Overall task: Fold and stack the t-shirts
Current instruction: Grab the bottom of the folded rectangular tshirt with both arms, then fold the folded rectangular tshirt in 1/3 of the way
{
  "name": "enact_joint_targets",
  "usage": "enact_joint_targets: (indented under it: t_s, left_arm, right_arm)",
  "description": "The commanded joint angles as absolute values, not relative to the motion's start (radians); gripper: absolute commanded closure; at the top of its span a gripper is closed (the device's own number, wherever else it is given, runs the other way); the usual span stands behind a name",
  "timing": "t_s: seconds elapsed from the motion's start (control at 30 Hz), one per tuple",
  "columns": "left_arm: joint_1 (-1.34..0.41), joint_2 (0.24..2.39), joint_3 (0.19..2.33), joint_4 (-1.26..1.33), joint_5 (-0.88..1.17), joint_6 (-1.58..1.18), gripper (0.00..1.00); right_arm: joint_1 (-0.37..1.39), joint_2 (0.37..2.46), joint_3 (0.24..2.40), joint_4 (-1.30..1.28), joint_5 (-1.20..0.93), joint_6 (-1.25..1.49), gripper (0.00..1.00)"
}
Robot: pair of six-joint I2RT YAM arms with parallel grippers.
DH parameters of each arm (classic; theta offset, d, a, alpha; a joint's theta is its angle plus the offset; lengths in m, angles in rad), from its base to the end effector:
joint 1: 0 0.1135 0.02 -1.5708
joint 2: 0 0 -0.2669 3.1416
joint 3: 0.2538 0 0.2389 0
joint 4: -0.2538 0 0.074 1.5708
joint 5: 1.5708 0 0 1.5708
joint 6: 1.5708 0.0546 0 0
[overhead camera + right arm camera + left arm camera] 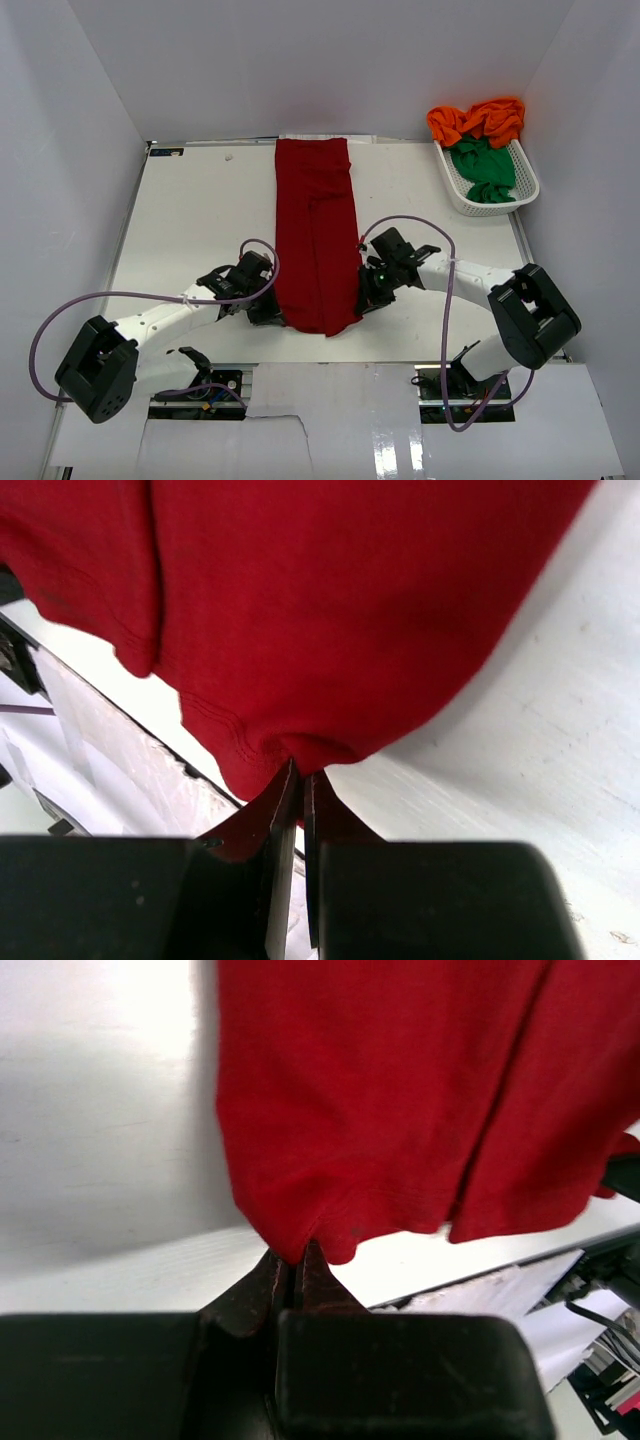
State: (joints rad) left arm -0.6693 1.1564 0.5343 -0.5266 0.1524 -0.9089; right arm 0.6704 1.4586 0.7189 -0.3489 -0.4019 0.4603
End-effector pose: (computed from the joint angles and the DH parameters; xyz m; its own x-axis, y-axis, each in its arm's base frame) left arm 0.1422 -0.1230 0.1551 -0.9619 -0.2332 -0.1426 -0.1574 0.8992 -0.4083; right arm 0.1897 0.1776 0.1571 -0.9391 -0.2229 -0.2615 -0.3312 0.7896 0.5165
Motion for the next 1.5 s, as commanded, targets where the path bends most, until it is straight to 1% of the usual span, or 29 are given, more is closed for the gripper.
enact_joint_targets:
  t_s: [0.0,0.1,0.33,0.5,0.6,0.63,0.73,0.9,1.07,1.23,1.47]
  left_arm:
    - [-0.664,1.154,0.604,-0.531,0.178,-0.877,1.00]
    - [-0.660,1.173,0.650,-0.541,0.176,-0.854,1.00]
    - [-0.623,1.170,0.713,-0.567,0.221,-0.833,1.00]
    - [-0.542,1.177,0.745,-0.566,0.229,-0.779,1.00]
    - [-0.511,1.213,0.772,-0.549,0.190,-0.738,1.00]
    - [-0.493,1.265,0.800,-0.508,0.174,-0.715,1.00]
    - [-0.488,1.296,0.850,-0.482,0.144,-0.697,1.00]
    - [-0.456,1.413,0.987,-0.453,0.088,-0.651,1.00]
    - [-0.399,1.495,1.113,-0.449,0.072,-0.627,1.00]
    - [-0.377,1.566,1.207,-0.456,0.046,-0.615,1.00]
    - [-0.371,1.663,1.287,-0.439,0.031,-0.614,1.00]
  right_arm:
    - [0.669,1.494,0.807,-0.380,-0.397,0.433,0.92]
    - [0.669,1.526,0.863,-0.405,-0.399,0.417,0.92]
    - [0.640,1.503,0.954,-0.478,-0.382,0.390,0.92]
    - [0.601,1.511,1.014,-0.517,-0.377,0.354,0.92]
    - [0.581,1.535,1.068,-0.532,-0.376,0.335,0.92]
    - [0.559,1.570,1.110,-0.537,-0.379,0.321,0.92]
    - [0.537,1.606,1.160,-0.537,-0.380,0.304,0.92]
    - [0.483,1.701,1.302,-0.549,-0.373,0.276,0.92]
    - [0.459,1.796,1.452,-0.578,-0.365,0.259,0.92]
    - [0.440,1.864,1.548,-0.594,-0.376,0.245,0.92]
    - [0.414,1.951,1.680,-0.614,-0.379,0.238,0.92]
